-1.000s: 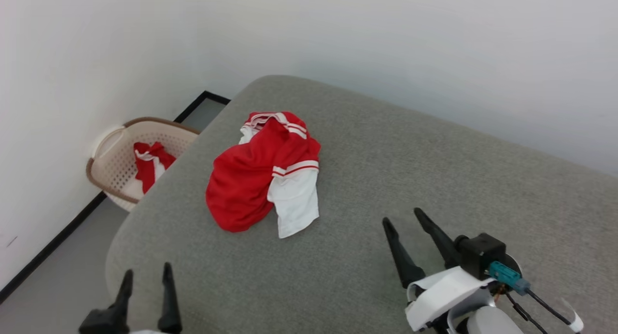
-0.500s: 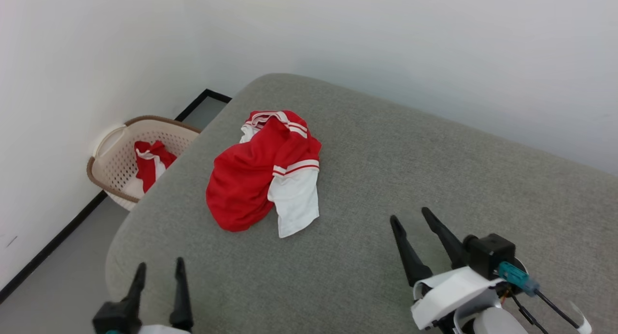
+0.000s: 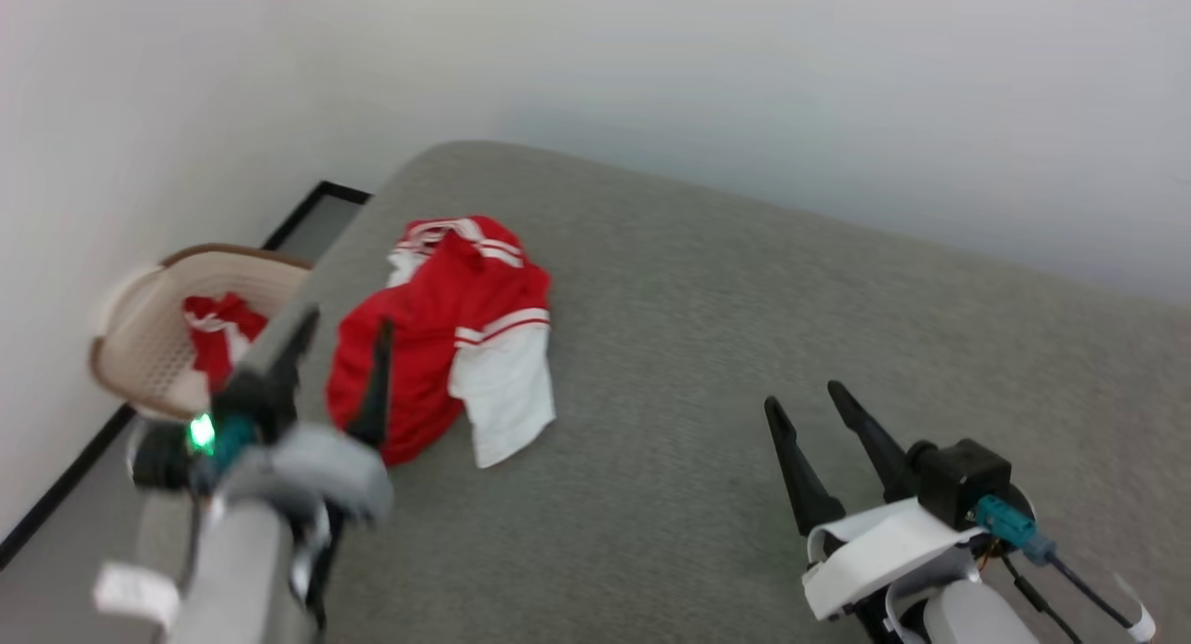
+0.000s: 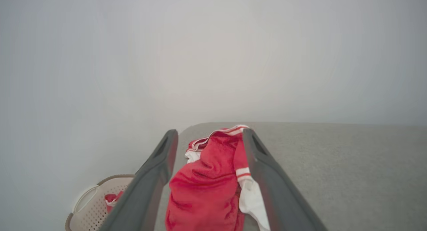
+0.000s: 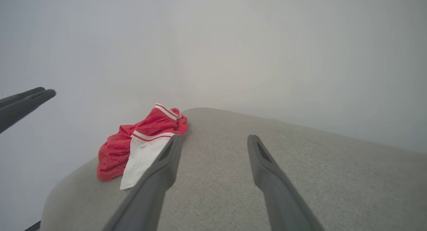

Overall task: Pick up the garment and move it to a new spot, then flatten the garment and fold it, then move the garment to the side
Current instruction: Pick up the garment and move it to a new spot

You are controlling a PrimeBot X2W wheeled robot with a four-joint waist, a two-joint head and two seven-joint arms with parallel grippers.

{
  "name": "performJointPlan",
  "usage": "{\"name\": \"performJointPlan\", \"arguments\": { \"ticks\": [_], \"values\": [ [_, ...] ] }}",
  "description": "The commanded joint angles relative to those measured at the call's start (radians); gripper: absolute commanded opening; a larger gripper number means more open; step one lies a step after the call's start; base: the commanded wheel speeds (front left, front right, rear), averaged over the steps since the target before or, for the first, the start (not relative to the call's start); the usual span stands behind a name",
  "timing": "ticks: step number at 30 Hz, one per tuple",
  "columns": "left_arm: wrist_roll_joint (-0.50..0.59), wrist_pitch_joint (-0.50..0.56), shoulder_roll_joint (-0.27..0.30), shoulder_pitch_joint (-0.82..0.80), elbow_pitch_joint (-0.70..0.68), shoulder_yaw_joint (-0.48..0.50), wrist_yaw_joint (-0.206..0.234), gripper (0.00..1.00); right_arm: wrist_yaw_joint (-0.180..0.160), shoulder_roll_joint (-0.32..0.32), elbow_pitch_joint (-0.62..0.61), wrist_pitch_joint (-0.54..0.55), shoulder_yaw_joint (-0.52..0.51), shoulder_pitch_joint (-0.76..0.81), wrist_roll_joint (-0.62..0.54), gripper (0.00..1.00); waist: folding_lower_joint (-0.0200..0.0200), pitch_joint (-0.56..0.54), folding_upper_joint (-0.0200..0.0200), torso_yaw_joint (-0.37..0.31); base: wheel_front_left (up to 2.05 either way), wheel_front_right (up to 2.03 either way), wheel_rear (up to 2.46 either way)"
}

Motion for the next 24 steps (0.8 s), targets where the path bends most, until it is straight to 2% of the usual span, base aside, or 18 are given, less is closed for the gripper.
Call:
{"name": "performJointPlan", "arguments": {
  "ticks": [1,3,6,10,17,20,24],
  "values": [
    [-0.031,0.002,0.016,-0.067,0.048,-0.009,-0.005,1.0,0.0,-0.006,-0.005,-0.001,-0.005,-0.019,-0.004,1.0,0.0,0.085,0.0,-0.107,0.0,0.0,0.0],
    [-0.058,0.01,0.042,-0.154,0.12,-0.045,-0.006,1.0,0.0,-0.013,-0.007,-0.001,-0.004,-0.031,-0.008,1.0,0.0,0.115,0.0,-0.146,0.0,0.0,0.0],
    [-0.152,0.031,0.093,-0.271,0.244,-0.083,-0.006,1.0,0.0,-0.021,-0.012,-0.001,-0.004,-0.048,-0.009,1.0,0.0,0.159,0.0,-0.203,0.0,0.0,0.0],
    [-0.277,0.109,0.154,-0.384,0.384,-0.141,-0.006,1.0,0.0,-0.026,-0.022,-0.001,-0.007,-0.07,-0.007,1.0,0.0,0.205,0.0,-0.266,0.0,0.0,0.0],
    [-0.482,0.447,0.259,-0.465,0.533,-0.269,-0.006,1.0,0.0,-0.03,-0.035,-0.001,-0.008,-0.092,-0.002,1.0,0.0,0.248,0.0,-0.334,0.0,0.0,0.0],
    [-0.555,0.54,0.308,-0.478,0.56,-0.283,-0.006,1.0,0.0,-0.033,-0.041,-0.001,-0.007,-0.104,-0.001,1.0,0.0,0.265,0.0,-0.352,0.0,0.0,0.0],
    [-0.61,0.644,0.33,-0.482,0.606,-0.31,-0.006,1.0,0.0,-0.042,-0.052,-0.001,-0.004,-0.114,-0.001,1.0,0.0,0.289,0.0,-0.363,0.0,0.0,0.0]
  ]
}}
